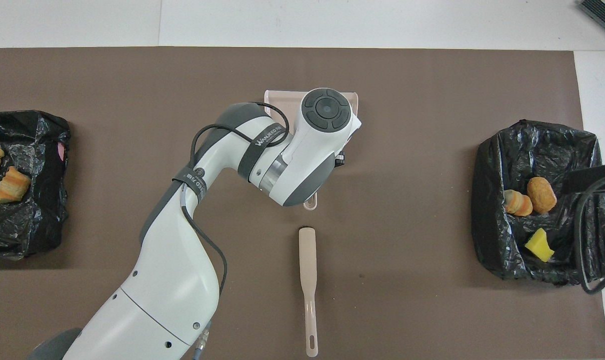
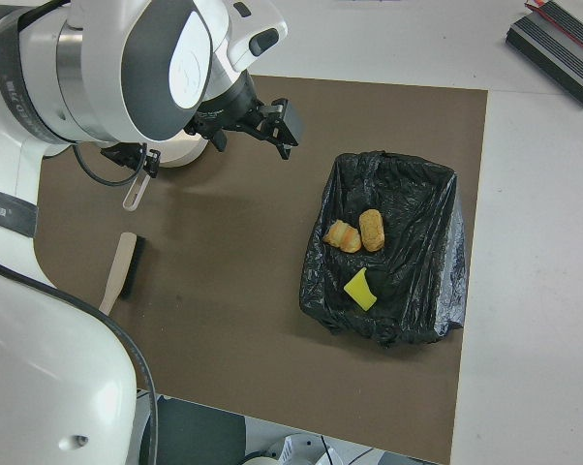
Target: Sweep and dump trash in bin
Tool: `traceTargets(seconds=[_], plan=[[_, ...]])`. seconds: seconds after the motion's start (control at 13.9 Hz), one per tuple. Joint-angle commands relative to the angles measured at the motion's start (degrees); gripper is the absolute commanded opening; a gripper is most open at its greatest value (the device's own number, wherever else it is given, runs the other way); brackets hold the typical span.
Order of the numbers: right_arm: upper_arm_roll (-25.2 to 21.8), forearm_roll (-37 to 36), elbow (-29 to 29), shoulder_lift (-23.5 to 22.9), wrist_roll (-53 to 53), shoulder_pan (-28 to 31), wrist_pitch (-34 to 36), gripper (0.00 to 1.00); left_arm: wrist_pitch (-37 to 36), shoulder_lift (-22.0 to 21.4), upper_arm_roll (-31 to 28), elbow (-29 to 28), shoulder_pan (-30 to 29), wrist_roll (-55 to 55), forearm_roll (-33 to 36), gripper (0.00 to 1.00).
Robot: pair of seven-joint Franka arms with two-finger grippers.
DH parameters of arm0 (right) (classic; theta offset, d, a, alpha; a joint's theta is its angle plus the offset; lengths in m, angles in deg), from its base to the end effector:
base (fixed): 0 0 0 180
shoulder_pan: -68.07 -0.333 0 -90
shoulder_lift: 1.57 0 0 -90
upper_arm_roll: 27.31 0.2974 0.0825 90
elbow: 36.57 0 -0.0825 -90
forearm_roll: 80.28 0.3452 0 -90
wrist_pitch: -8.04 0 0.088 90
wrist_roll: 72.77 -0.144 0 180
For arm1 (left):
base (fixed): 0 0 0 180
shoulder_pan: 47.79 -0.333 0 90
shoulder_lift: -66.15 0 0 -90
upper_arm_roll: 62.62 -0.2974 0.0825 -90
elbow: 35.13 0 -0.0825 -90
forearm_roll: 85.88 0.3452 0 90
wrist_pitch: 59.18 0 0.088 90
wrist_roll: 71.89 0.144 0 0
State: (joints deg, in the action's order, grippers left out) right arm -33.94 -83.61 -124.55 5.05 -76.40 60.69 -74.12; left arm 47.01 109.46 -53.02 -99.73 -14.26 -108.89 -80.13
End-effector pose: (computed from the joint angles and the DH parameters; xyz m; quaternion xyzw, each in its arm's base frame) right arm 0.4669 -0.0064 0.6283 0.9993 -0.0289 0.0074 0.0218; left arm 0.5400 -0.4484 0.3228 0.9988 -0.0461 -0.0141 0.0006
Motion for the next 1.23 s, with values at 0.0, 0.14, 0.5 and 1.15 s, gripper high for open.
traceTargets(seconds=[0.0,0.14,0.5,1.15], plan=[[0.0,0.5,-2.6,1.8,1.3,0.4,0.1,1.0,1.9,0.5,-0.8,0.6,-0.1,0.0,-3.1,0.25],[0.0,0.7,-2.5,1.6,1.3,0.7,-0.1,1.0,2.0,0.2,-0.8,-0.1,-0.1,0.2,-3.1,0.45],[0.1,2.3,-1.2,0.9,1.4,0.7,-0.1,1.0,0.9,-0.5,-1.1,-0.7,0.0,0.3,-2.0,1.0],[0.2,2.0,-1.5,1.0,1.4,0.7,-0.1,1.0,1.1,-36.1,-1.2,-35.3,-16.0,10.6,1.7,1.0]])
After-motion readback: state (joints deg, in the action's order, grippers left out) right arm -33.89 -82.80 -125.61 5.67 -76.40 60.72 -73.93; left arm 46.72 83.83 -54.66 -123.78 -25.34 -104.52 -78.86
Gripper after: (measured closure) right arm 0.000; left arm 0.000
